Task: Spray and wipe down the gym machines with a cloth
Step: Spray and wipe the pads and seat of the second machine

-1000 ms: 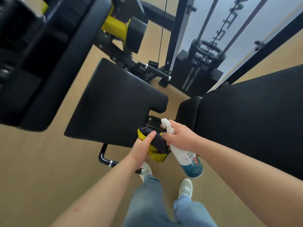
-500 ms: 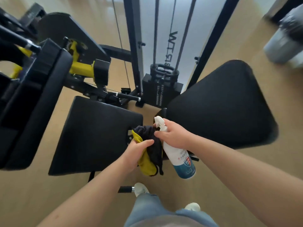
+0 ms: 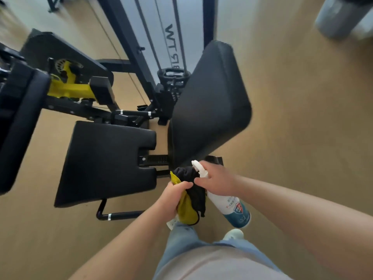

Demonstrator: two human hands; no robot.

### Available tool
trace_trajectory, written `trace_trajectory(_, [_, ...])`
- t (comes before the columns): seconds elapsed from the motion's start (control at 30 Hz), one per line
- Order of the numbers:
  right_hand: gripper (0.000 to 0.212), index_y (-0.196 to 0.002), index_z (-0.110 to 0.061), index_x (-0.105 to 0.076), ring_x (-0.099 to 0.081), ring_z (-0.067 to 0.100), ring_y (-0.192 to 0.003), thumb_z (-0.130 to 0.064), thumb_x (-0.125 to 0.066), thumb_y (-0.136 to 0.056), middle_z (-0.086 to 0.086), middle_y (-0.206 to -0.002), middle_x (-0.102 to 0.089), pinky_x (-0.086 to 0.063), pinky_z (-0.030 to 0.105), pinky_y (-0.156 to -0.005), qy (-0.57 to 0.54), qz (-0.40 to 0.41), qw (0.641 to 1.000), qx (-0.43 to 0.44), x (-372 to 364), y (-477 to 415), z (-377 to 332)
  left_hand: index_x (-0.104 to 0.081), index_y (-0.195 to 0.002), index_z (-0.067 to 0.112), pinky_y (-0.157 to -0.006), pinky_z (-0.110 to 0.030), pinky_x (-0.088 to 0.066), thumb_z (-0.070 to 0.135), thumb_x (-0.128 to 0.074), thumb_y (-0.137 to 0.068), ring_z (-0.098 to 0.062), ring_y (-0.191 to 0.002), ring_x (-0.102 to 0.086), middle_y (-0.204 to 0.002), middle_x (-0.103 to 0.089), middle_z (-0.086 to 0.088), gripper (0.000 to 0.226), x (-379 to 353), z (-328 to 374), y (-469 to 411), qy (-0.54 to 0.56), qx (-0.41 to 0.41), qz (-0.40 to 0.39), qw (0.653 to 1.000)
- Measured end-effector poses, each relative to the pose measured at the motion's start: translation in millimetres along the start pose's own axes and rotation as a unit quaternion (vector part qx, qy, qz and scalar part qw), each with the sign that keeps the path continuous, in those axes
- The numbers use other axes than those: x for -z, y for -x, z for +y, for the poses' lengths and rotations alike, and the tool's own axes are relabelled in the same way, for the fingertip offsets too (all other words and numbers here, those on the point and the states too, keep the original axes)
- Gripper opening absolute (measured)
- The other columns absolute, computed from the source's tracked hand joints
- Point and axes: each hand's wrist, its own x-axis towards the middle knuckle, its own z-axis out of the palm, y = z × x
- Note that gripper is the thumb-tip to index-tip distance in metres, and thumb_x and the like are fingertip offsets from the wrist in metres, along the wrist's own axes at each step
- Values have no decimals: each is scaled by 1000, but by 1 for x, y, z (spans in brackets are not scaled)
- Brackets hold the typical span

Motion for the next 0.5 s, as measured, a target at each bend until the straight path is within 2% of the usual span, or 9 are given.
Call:
trace_trajectory(0.07, [61, -161, -26, -31, -59, 27, -124, -39, -54, -106, 7, -147, -57, -46, 32, -91, -15, 15, 999, -25, 16, 24, 30, -61, -124, 17, -78, -41, -58, 3, -59, -97, -30, -97, -72, -98, -77, -9, 30, -35, -2, 4, -30, 11, -9, 999])
trace_trajectory(0.1, [59, -159, -28, -33, -60, 27, -121, -40, -55, -106, 7, -143, -59, -47, 33, -89, -30, 29, 998, -36, 24, 35, 48, -60, -124, 17, -79, -43, -57, 1, -58, -97, -31, -99, -70, -101, -75, -10, 31, -54, -3, 6, -42, 15, -14, 999])
trace_trajectory(0.17, [48, -149, -30, -43, -63, 23, -109, -41, -57, -104, 3, -129, -65, -54, 38, -88, -65, 75, 994, -49, 40, 57, 84, -59, -129, 17, -92, -49, -56, 0, -57, -96, -33, -106, -67, -110, -72, -13, 36, -94, -3, 6, -67, 19, -28, 997])
trace_trajectory(0.23, [43, -143, -31, -48, -65, 22, -101, -41, -58, -103, 2, -118, -68, -57, 43, -87, -108, 140, 981, -76, 55, 81, 122, -61, -124, 20, -101, -51, -54, 4, -58, -97, -31, -108, -67, -113, -72, -12, 32, -140, 0, 7, -111, 7, -59, 992])
trace_trajectory(0.3, [43, -144, -31, -48, -65, 22, -100, -37, -59, -103, 0, -113, -67, -53, 40, -83, -152, 200, 962, -104, 70, 106, 157, -61, -110, 26, -100, -51, -54, 6, -59, -99, -29, -103, -68, -108, -72, -9, 23, -188, 5, 8, -156, -4, -101, 983])
trace_trajectory(0.37, [43, -144, -33, -50, -64, 21, -101, -32, -60, -102, -2, -112, -67, -49, 37, -80, -195, 241, 942, -127, 82, 133, 192, -60, -105, 27, -101, -53, -53, 6, -60, -99, -31, -104, -68, -106, -71, -10, 22, -238, 9, 6, -202, 0, -139, 970])
trace_trajectory(0.5, [34, -131, -30, -57, -66, 28, -108, -24, -63, -98, 3, -113, -69, -53, 43, -94, -324, 312, 876, -177, 95, 182, 256, -63, -119, 15, -104, -55, -52, -1, -57, -96, -37, -112, -68, -116, -71, -18, 28, -330, 2, -7, -319, -7, -230, 919])
